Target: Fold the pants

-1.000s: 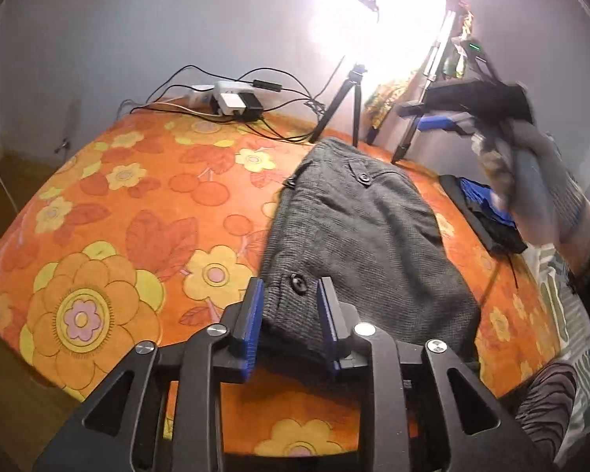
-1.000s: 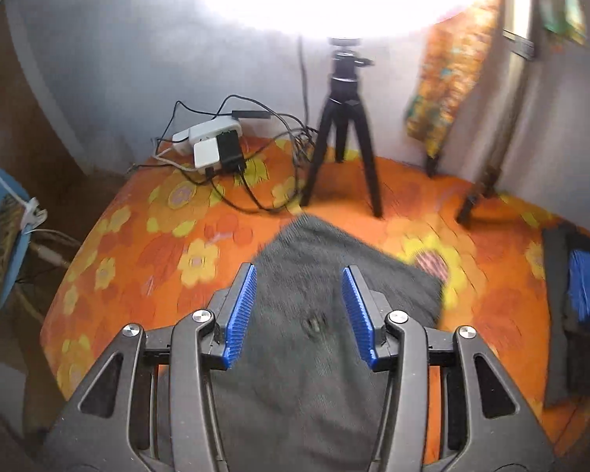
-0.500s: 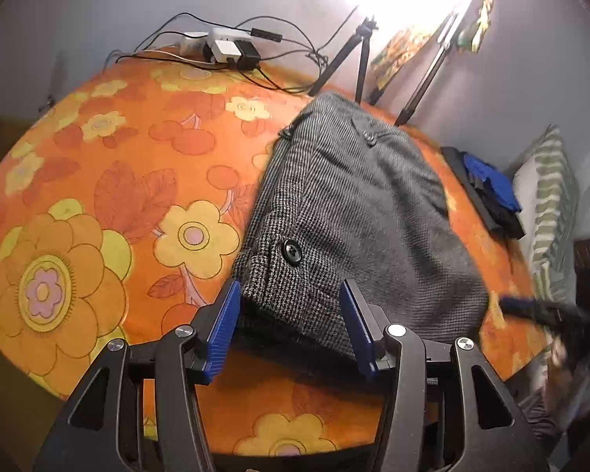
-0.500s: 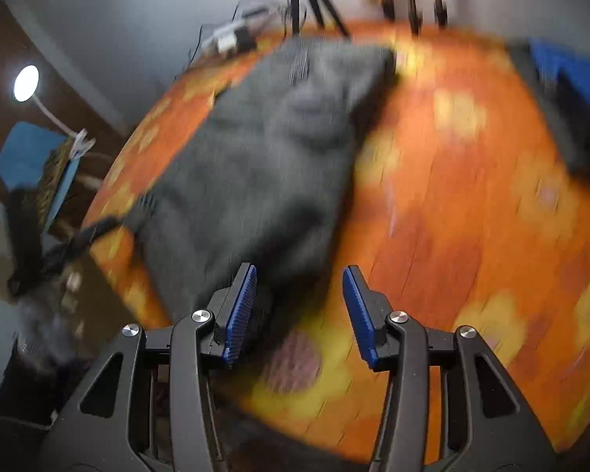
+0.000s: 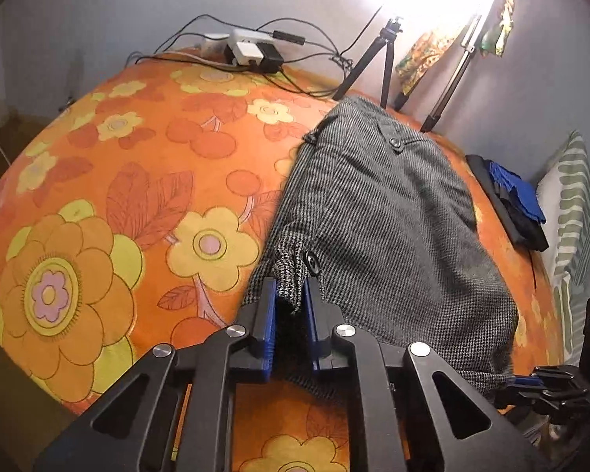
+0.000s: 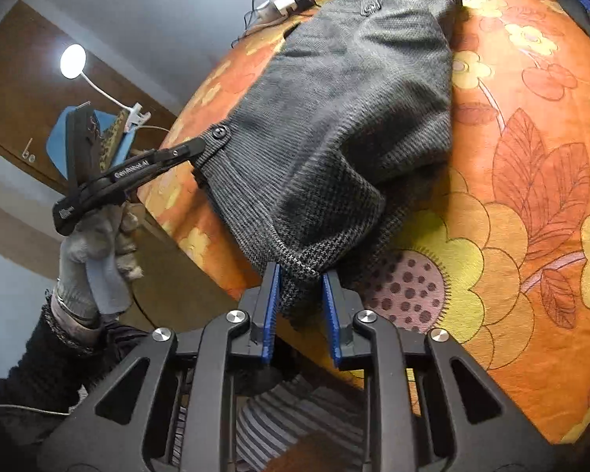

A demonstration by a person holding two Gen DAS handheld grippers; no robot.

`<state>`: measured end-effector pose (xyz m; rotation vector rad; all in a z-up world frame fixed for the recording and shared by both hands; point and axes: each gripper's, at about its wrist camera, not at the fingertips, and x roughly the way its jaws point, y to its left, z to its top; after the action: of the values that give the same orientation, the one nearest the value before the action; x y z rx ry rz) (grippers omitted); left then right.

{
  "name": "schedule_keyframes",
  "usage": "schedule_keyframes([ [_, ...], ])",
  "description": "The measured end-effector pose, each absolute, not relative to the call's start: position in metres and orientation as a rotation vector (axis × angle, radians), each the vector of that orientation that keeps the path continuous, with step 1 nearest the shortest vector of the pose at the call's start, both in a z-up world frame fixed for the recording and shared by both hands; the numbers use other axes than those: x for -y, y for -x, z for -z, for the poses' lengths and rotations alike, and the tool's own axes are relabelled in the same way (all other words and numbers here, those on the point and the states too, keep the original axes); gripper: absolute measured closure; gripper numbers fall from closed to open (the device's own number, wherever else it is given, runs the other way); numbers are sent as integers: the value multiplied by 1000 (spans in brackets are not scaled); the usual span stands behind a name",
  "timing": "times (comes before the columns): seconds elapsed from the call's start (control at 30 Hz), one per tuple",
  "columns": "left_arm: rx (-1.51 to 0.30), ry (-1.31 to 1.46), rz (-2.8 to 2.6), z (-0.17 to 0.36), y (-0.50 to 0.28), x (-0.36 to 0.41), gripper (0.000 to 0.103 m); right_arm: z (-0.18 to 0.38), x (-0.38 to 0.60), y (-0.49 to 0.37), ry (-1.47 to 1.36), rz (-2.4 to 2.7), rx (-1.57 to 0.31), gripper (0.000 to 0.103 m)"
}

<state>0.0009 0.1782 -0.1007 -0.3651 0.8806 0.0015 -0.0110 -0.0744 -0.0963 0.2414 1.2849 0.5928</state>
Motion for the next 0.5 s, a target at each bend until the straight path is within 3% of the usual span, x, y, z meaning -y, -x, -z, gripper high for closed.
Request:
schedule_keyframes([
  [0.2, -812, 361, -26, 81, 0, -188, 92, 71, 70, 18, -305, -637, -1213, 88],
  [0.5, -852, 289, -74, 87, 8, -189, 88, 107, 70, 38, -163, -628, -1379, 83],
])
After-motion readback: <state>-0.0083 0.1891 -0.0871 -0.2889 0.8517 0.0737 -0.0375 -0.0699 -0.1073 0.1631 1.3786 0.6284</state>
